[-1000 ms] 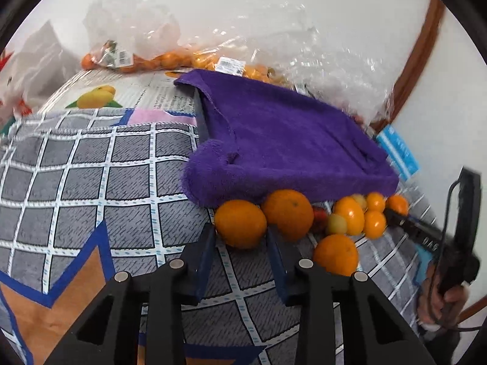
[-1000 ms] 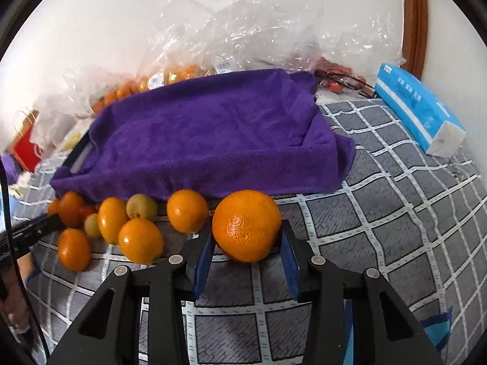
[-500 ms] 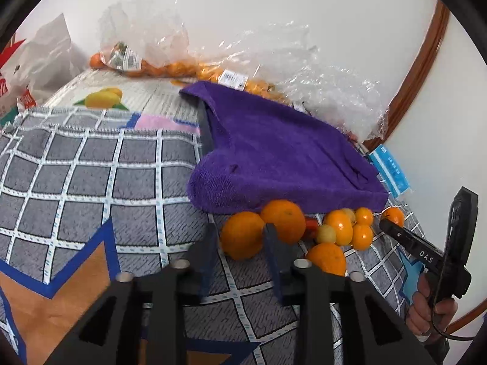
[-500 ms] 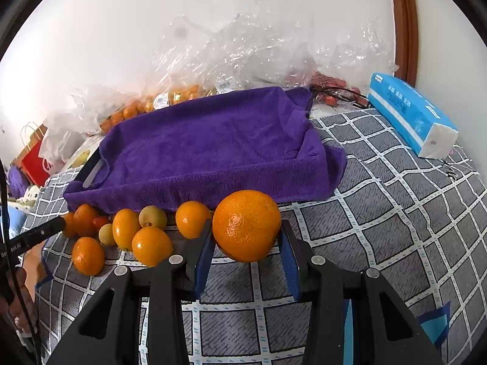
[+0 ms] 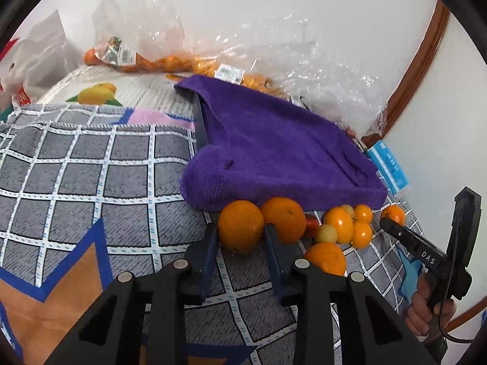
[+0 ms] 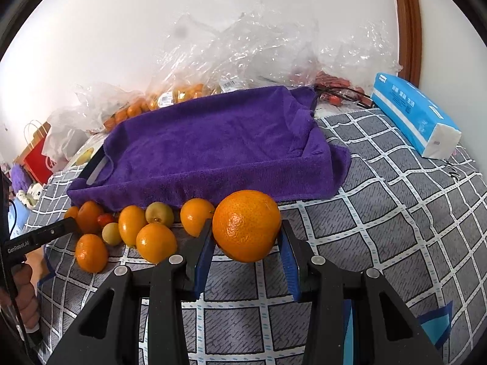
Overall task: Organize fruits
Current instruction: 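Grasp an orange from the row with the left tool while the right tool holds its orange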
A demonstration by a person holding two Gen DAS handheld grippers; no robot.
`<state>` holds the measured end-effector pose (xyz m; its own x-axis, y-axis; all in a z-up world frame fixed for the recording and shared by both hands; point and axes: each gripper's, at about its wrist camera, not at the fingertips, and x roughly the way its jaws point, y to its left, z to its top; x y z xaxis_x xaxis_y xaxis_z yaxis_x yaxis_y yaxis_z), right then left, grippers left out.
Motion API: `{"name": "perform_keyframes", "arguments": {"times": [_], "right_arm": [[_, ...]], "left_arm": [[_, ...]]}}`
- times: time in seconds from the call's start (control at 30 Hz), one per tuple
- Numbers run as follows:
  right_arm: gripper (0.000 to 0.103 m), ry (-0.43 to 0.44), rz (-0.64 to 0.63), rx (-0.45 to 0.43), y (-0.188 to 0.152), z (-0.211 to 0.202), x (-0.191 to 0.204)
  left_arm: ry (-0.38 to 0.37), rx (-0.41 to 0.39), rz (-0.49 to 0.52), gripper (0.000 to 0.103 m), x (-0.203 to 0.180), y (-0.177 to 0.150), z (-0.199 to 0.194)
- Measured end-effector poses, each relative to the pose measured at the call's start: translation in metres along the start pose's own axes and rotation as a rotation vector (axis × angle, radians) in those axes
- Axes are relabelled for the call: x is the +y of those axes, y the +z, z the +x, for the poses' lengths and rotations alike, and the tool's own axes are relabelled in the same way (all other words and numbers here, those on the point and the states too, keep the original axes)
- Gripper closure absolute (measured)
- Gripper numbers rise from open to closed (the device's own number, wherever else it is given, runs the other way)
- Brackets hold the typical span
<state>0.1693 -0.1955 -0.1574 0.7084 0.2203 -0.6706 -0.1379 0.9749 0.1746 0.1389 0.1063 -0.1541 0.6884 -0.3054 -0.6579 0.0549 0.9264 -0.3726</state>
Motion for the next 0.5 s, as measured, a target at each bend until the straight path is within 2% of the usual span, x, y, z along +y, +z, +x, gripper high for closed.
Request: {"name": "perform_keyframes", "arguments": {"times": [0.13, 0.5], "right_arm": [[0.062, 0.001, 0.008, -0.009, 0.000, -0.002, -0.001], [0.062, 0.007, 0.020, -0.045, -0.003, -0.010, -0.003]], "left_arm": [[0.014, -0.001, -0.008, 0.074, 0.002, 0.001, 0.000], [-0.008, -0.097, 0.049, 0.074, -0.010, -0.001, -0.022]]}}
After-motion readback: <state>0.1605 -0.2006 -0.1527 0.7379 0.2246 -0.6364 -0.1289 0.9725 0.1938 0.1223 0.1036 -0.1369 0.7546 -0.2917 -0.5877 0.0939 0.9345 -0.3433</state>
